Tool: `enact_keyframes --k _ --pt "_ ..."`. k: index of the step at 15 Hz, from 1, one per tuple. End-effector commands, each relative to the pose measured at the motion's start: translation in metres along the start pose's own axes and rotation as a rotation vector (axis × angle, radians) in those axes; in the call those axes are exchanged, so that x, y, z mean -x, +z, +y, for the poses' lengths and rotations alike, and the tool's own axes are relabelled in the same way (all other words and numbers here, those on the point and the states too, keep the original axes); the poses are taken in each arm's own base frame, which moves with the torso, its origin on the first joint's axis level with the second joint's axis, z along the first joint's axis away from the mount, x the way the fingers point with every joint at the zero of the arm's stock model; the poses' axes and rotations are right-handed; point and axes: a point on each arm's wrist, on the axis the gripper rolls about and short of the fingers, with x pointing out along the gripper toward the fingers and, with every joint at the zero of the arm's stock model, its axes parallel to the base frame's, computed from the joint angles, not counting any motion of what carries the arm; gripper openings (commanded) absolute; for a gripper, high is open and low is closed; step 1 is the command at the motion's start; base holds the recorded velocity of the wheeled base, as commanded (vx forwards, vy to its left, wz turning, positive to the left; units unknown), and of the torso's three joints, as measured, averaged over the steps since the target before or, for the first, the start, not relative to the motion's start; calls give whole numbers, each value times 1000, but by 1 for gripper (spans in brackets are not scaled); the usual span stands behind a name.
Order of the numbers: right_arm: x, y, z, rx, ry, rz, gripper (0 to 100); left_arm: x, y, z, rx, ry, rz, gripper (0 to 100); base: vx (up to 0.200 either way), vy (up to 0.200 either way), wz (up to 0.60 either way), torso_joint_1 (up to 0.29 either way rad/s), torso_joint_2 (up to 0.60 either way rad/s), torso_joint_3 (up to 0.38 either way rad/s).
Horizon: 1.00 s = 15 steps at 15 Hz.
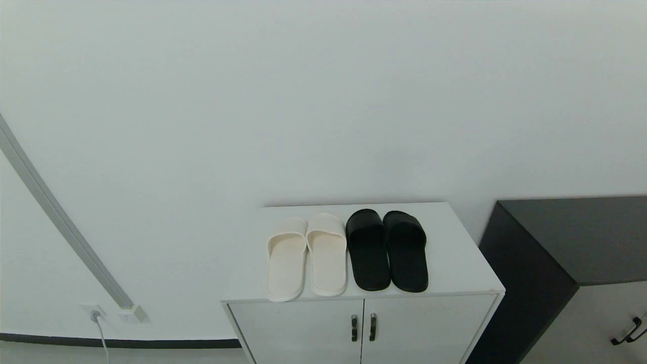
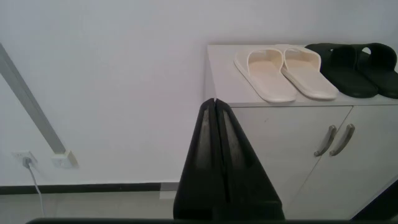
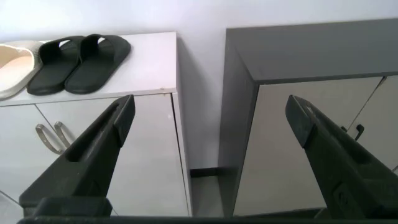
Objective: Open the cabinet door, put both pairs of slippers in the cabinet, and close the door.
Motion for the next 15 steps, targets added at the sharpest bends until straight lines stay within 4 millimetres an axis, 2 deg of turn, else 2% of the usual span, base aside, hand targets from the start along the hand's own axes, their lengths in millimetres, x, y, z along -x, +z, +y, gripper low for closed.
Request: enact_keyframes --k 1,5,6,7,8,9,11,12,14,15 --pt "0 0 0 1 0 1 100 0 0 0 0 1 1 0 0 0 0 0 0 0" --pt "0 0 0 1 14 -1 100 0 0 0 2 -1 0 0 0 0 0 0 0 0" --pt "1 5 0 2 12 -21 100 0 0 0 2 -1 0 0 0 0 0 0 0 0" --pt "9 49 -1 -70 36 -118 100 0 0 0 0 -1 1 0 0 0 0 0 0 0" --pt "11 78 -1 -162 68 -126 100 0 0 0 2 -1 1 0 0 0 0 0 0 0" --pt "-3 89 1 -162 145 37 100 0 0 0 0 1 3 0 0 0 0 0 0 0" --pt "-22 79 4 -115 200 186 100 0 0 0 2 2 1 0 0 0 0 0 0 0" --pt "-42 78 7 -119 249 298 100 0 0 0 0 1 1 0 0 0 0 0 0 0" --pt "-80 82 14 -118 275 385 100 0 0 0 0 -1 1 0 0 0 0 0 0 0" --pt "-89 83 16 -115 283 395 100 0 0 0 0 -1 1 0 0 0 0 0 0 0"
